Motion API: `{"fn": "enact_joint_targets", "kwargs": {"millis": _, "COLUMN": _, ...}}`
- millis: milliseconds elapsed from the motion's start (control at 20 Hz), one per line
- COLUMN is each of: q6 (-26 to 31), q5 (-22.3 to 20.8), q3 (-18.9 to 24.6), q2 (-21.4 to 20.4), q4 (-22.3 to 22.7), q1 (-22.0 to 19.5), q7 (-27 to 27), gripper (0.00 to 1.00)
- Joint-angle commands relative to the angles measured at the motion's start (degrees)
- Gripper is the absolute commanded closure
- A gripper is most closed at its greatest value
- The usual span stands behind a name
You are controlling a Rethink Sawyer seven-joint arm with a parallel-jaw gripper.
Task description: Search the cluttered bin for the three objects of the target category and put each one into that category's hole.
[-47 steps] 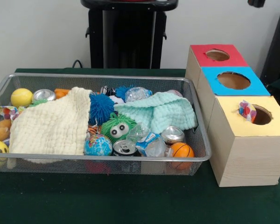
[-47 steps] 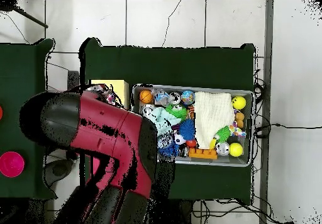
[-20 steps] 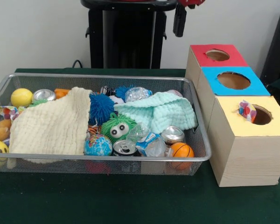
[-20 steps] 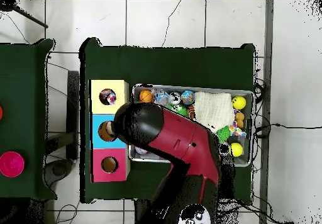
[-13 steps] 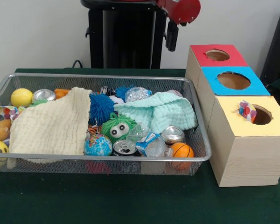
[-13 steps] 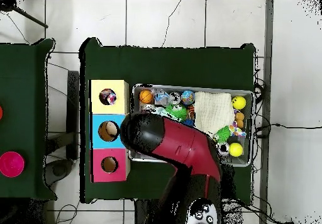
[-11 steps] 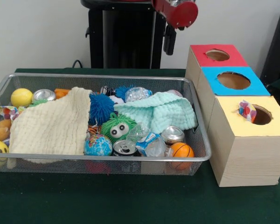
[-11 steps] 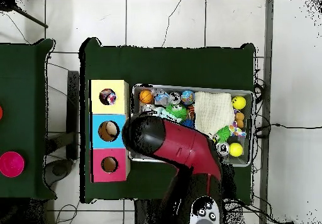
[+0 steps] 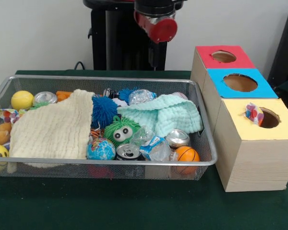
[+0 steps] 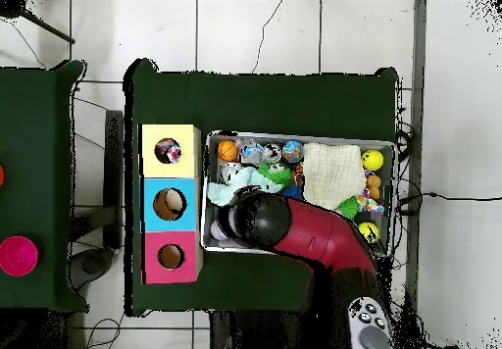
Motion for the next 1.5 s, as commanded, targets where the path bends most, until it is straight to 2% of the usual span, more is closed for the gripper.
{"fn": "enact_joint_targets", "kwargs": {"millis": 50, "q6": -4.18, "q5": -7.33, "q3": 11.55, "q2": 0.88, "q4": 7.05, "q1": -8.39, "q7": -20.48, "gripper": 1.0}}
{"fn": "enact_joint_targets", "kwargs": {"millis": 300, "q6": -3.04, "q5": -12.73, "q3": 15.77, "q2": -0.2, "q4": 7.85, "q1": -14.36, "q7": -21.82, "gripper": 1.0}}
{"fn": "enact_joint_targets", "kwargs": {"millis": 450, "q6": -2.23, "q5": -15.87, "q3": 17.94, "q2": 0.58, "q4": 6.72, "q1": -17.25, "q7": -21.77, "gripper": 1.0}}
{"fn": "enact_joint_targets", "kwargs": {"millis": 800, "q6": -2.11, "q5": -22.39, "q3": 21.41, "q2": 3.78, "q4": 3.4, "q1": -20.81, "q7": -20.45, "gripper": 1.0}}
{"fn": "enact_joint_targets", "kwargs": {"millis": 1200, "q6": 0.67, "q5": -26.67, "q3": 24.57, "q2": 8.14, "q4": -2.13, "q1": -22.8, "q7": -19.92, "gripper": 1.0}}
{"fn": "enact_joint_targets", "kwargs": {"millis": 1500, "q6": 4.4, "q5": -29.12, "q3": 27.18, "q2": 11.0, "q4": -7.23, "q1": -24.92, "q7": -22.28, "gripper": 1.0}}
